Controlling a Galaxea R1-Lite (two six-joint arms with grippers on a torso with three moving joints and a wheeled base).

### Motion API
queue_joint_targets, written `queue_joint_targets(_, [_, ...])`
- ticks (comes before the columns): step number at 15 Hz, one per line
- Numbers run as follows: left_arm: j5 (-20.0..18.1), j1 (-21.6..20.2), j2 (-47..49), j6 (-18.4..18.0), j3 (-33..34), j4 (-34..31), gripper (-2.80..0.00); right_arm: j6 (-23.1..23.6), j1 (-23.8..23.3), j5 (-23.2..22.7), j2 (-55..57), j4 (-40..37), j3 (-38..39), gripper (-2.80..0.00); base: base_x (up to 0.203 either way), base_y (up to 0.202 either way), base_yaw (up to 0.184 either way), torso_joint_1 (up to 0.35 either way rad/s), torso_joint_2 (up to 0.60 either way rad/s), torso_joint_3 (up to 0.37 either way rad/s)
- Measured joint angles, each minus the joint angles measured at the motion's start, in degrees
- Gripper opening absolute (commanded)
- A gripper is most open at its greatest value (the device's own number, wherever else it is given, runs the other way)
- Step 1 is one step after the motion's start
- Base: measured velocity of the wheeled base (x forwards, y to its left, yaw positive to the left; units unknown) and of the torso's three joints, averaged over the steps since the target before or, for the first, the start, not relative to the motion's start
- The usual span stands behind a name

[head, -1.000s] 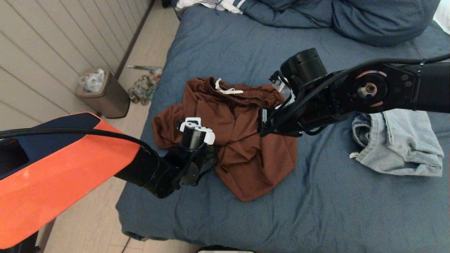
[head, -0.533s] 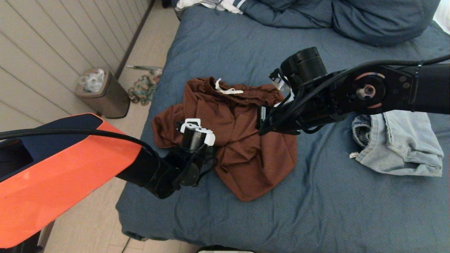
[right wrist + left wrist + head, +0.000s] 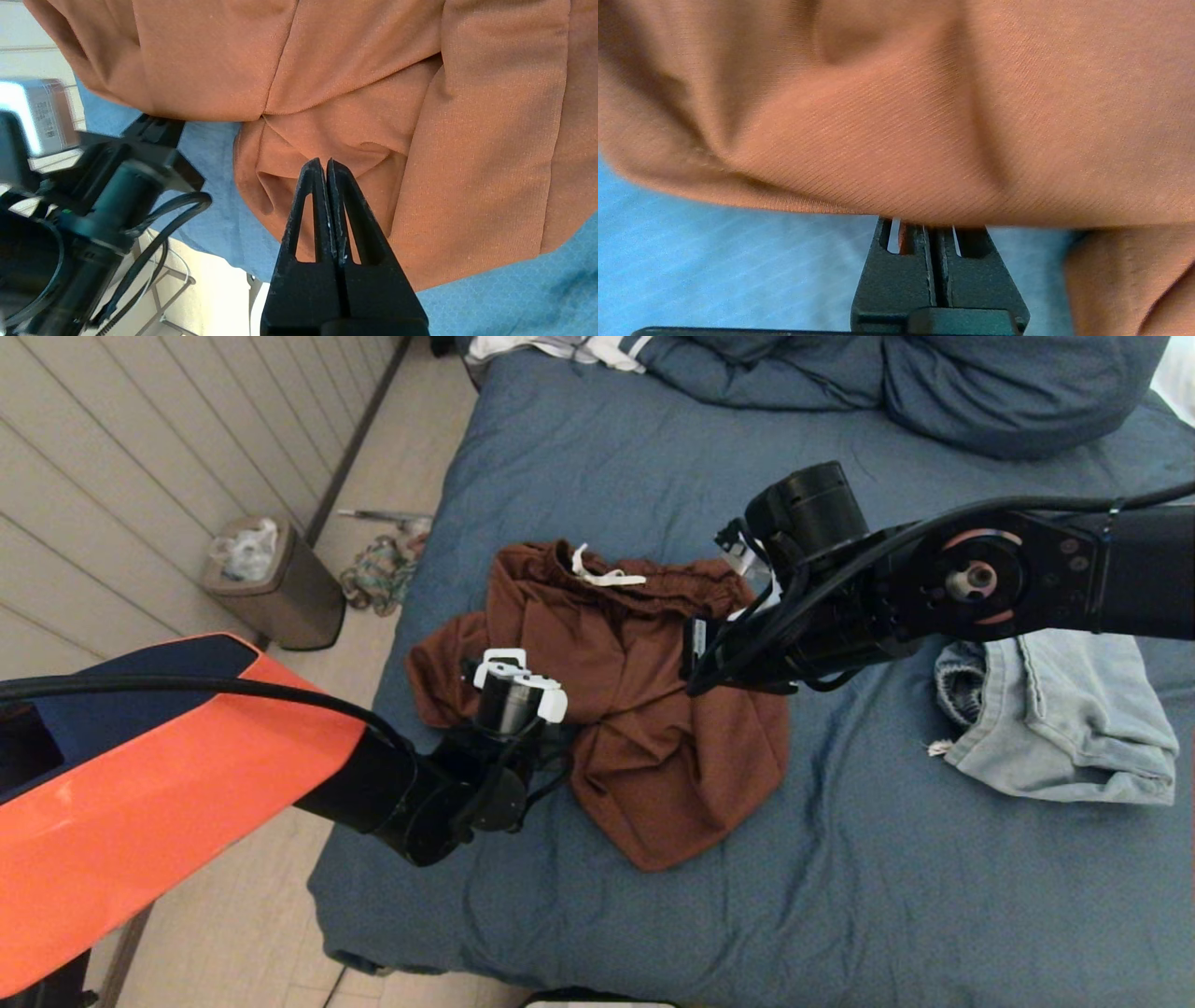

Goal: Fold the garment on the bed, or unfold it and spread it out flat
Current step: Unford the brown shorts

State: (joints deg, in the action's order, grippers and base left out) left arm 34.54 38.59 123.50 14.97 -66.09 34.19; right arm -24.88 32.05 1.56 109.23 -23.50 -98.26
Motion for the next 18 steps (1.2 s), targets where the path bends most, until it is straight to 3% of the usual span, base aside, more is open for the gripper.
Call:
queue_joint_targets(8, [3.18, 4.18, -8.84, -0.08, 15.43, 3.64, -2.8, -0.14, -0.89, 0.06, -1.3, -0.02, -0.74, -2.8, 0.0, 0.0, 0.0, 0.0, 0.0, 0.0])
queue_joint_targets(13, [9.04, 15.36, -13.09, 0.48, 29.46, 8.69, -2.8, -0.11, -1.46, 0.06, -2.33, -0.02, -0.98, -2.8, 0.0, 0.0, 0.0, 0.0, 0.0, 0.0])
queue_joint_targets(18, [9.84, 23.05, -11.92, 1.85, 35.4, 10.57, -2.8, -0.06, -1.62, 0.09, -2.78, -0.02, -1.06, -2.8, 0.0, 0.0, 0.0, 0.0, 0.0, 0.0])
